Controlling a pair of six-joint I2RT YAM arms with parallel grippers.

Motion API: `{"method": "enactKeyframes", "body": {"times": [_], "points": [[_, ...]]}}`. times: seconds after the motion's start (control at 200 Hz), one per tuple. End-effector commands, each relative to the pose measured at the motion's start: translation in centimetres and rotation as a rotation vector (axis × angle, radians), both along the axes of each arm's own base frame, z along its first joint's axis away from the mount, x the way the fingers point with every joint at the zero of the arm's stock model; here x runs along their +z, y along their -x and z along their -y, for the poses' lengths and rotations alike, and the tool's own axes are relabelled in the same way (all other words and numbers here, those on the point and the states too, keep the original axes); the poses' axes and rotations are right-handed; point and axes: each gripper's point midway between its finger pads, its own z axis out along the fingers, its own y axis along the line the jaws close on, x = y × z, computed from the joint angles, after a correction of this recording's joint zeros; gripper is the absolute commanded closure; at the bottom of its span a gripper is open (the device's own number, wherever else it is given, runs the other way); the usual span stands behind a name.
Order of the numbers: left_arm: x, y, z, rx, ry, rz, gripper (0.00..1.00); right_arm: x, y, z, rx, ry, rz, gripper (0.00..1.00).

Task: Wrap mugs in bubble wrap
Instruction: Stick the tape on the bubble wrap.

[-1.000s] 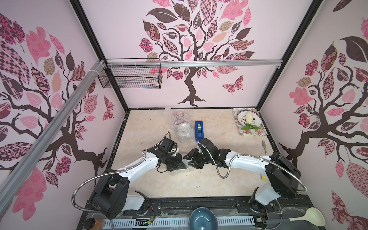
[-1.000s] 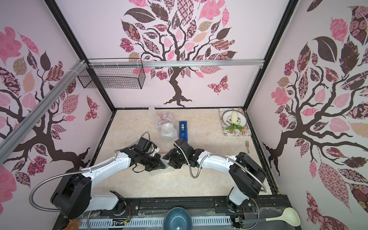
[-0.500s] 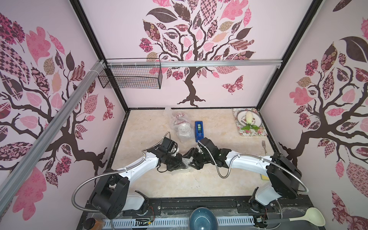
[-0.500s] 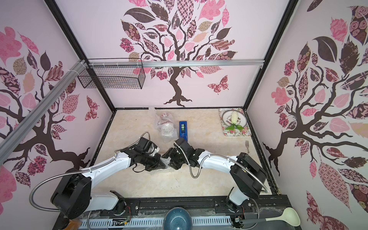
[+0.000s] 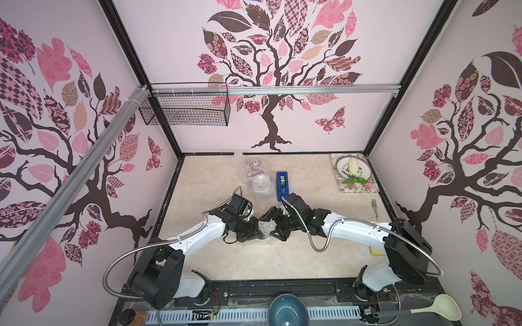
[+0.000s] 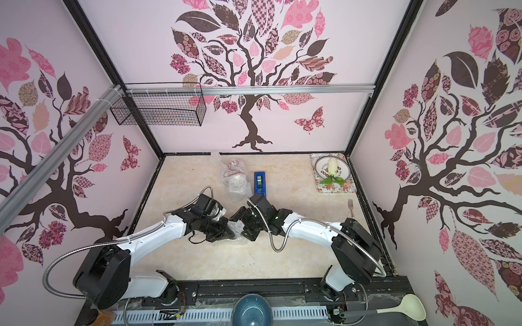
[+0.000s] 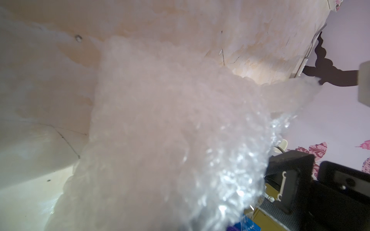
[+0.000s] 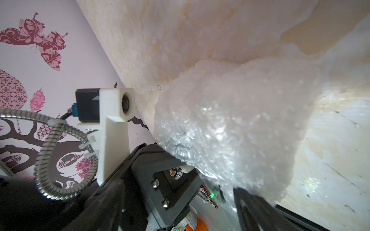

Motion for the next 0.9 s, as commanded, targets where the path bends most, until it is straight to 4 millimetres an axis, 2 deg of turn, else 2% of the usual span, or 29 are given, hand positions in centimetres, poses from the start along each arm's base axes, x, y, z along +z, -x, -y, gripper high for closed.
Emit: {"method": "enactKeyframes", "body": {"times": [0.0,0.225,0.465,0.635,0.89], "points": [[1.1,-1.4,0.1,0.017,-0.007,0.043,1.0,-0.1,0.7,1.0,-0.11,0.007,-0.122,0.11],[2.1,-1.9,0.8,0.024,0.038,0.061,1.0,1.5,0.4,-0.3,-0.117,-0.072,-0.122,0.09],[3.5,-1.8,1.6,0.022,0.109,0.081,1.0,1.4,0.1,-0.8,-0.157,-0.129,-0.127,0.08],[3.0,-1.0,1.5,0.011,0.119,0.056,1.0,2.4,-0.2,-1.2,-0.178,-0.198,-0.122,0.08],[2.6,-0.8,0.9,0.012,0.106,0.05,1.0,3.4,-0.2,-1.3,-0.184,-0.232,-0.126,0.08]]}}
